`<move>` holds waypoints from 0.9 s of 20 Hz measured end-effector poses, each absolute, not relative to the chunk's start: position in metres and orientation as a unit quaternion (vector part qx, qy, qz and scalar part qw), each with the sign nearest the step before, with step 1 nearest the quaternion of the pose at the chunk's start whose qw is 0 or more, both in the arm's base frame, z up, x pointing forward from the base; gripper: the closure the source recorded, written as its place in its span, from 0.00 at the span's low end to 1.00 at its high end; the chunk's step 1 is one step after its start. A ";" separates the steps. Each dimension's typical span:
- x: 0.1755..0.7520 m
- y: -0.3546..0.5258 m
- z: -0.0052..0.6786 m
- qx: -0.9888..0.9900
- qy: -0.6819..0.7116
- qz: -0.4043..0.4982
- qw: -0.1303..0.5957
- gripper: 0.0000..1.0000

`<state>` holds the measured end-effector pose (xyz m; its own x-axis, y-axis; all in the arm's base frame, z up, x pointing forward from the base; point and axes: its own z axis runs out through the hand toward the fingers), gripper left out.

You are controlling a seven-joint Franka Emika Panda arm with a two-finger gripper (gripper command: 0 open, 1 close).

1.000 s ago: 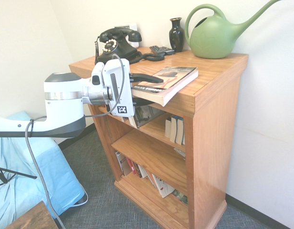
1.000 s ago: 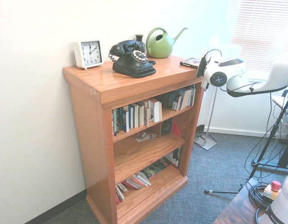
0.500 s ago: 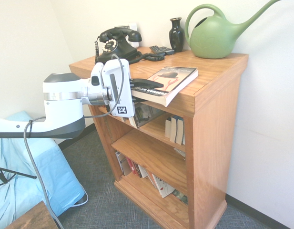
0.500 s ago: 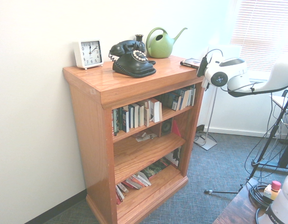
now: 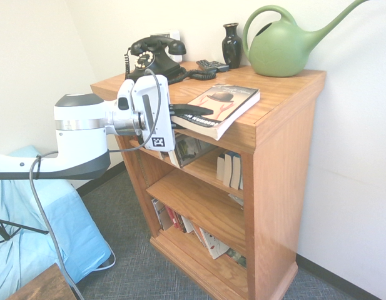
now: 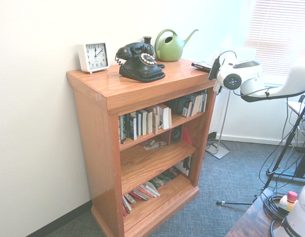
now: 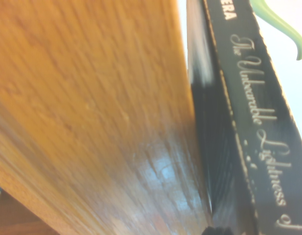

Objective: Organize the shelf

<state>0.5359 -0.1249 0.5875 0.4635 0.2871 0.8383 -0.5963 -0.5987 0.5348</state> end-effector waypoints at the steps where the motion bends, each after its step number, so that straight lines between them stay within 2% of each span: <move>1: 0.534 -0.125 0.592 0.738 -0.114 0.507 0.430 1.00; 6: 0.505 -0.124 0.623 0.757 -0.173 0.508 0.372 1.00; 12: 0.426 -0.114 0.664 0.777 -0.246 0.521 0.252 1.00; 18: 0.367 -0.106 0.642 0.805 -0.293 0.494 0.148 1.00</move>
